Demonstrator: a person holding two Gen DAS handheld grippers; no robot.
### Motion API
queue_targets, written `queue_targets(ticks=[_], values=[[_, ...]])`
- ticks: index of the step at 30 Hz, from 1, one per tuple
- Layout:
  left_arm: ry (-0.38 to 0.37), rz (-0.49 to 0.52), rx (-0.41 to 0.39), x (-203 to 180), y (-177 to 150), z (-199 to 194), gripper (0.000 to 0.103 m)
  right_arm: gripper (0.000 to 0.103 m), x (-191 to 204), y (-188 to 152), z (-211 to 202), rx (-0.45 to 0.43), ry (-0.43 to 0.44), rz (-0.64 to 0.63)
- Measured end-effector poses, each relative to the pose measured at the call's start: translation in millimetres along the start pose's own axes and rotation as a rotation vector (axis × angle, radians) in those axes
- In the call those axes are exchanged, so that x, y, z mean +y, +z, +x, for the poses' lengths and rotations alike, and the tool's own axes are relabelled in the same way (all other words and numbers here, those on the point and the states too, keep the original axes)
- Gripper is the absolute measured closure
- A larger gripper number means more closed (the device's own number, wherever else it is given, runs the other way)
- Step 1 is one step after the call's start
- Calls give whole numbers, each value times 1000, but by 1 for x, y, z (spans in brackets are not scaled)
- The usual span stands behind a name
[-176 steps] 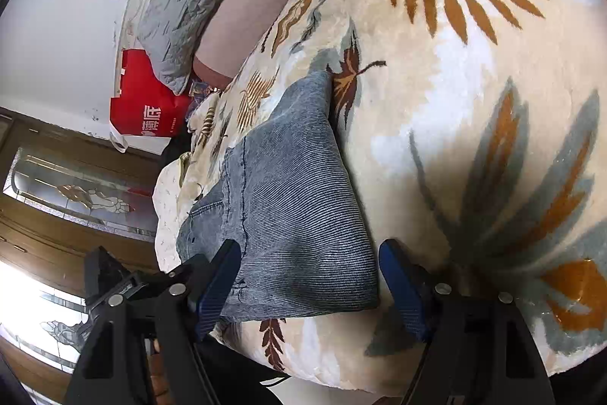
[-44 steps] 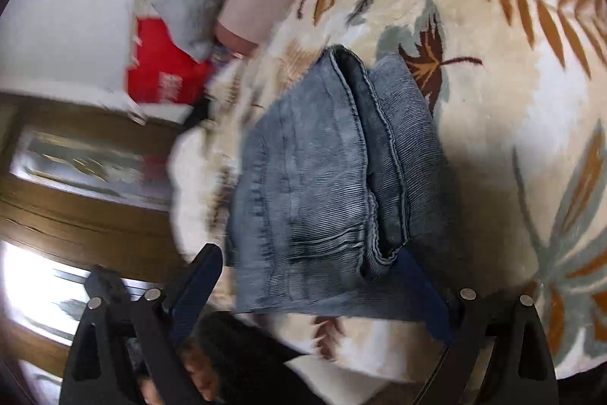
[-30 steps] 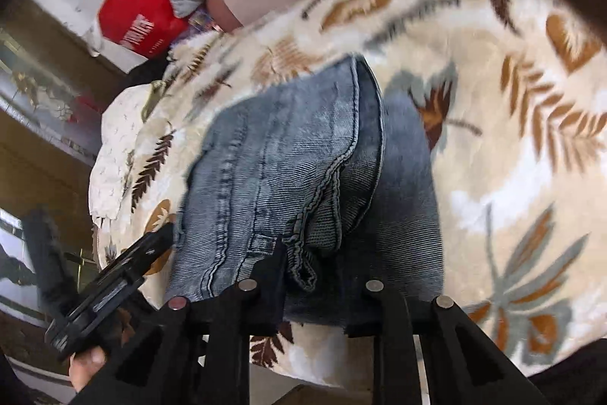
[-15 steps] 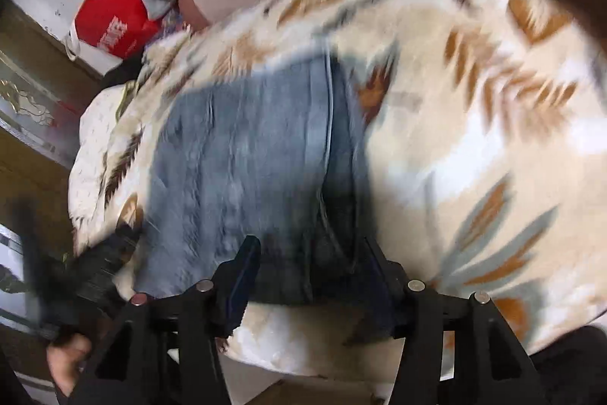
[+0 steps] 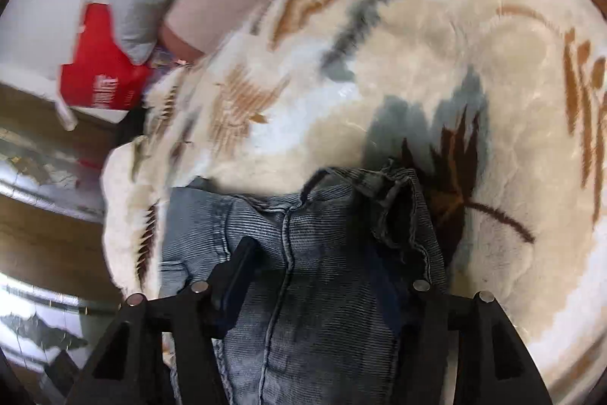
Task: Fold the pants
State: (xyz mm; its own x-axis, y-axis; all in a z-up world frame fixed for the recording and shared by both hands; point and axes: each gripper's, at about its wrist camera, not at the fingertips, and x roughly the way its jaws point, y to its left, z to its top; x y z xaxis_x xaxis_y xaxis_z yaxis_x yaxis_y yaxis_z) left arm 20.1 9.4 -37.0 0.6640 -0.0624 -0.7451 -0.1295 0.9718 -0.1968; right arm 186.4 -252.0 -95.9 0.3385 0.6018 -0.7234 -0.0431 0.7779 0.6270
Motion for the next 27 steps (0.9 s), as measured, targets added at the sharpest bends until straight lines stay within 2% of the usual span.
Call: queue_targets(ticks=[1,2,3,4,5,7,8,9,10,11,12,14,16,19,21,22,23,24,25,27], values=[[-1,20,15,-4,0,4,31,41,7,-1,-4,8,-38,-16],[2,55,65,-9,-4,15,31,41,11,-2,-8,8,-64,-25],[30,122,164,-18,-16,39,31,41,18,-4,-14,-2,-75,-41],[45,138,171,-19,-23,48,28,41,27,-10,-25,-24,-62,-79],[37,121,138,-15,-26,49,26,41,34,-17,-35,-40,-47,-105],[16,96,155,-12,-21,48,26,37,48,-40,-51,-61,7,-164],[11,97,159,-11,-20,48,26,35,52,-52,-50,-54,-5,-198],[2,94,156,-11,-19,46,26,34,48,-64,-43,-36,-53,-223],[-27,69,154,-9,-17,43,27,34,34,-79,-22,29,-149,-237],[-57,36,156,-4,-16,39,27,36,22,-88,-9,74,-170,-245],[-82,-12,135,1,-14,30,27,36,21,-94,-9,24,-166,-292],[-76,-51,63,10,-11,14,27,36,38,-96,-16,15,-207,-341],[-79,-102,24,22,-8,5,27,36,50,-90,-22,8,-229,-344],[-83,-186,48,40,-9,9,27,36,68,-91,-41,-55,-188,-397],[-87,-212,48,43,-8,10,28,32,67,-97,-35,-34,-203,-411],[-88,-192,49,39,-7,10,28,32,52,-105,-16,29,-278,-424],[-85,-157,57,33,-6,13,28,31,44,-109,-4,51,-306,-449],[-76,-86,81,20,-9,17,28,31,44,-114,-4,5,-307,-492],[-73,-50,95,14,-11,20,27,31,52,-115,-8,0,-326,-508],[-70,-18,132,7,-19,26,27,31,61,-112,-21,-10,-321,-483]])
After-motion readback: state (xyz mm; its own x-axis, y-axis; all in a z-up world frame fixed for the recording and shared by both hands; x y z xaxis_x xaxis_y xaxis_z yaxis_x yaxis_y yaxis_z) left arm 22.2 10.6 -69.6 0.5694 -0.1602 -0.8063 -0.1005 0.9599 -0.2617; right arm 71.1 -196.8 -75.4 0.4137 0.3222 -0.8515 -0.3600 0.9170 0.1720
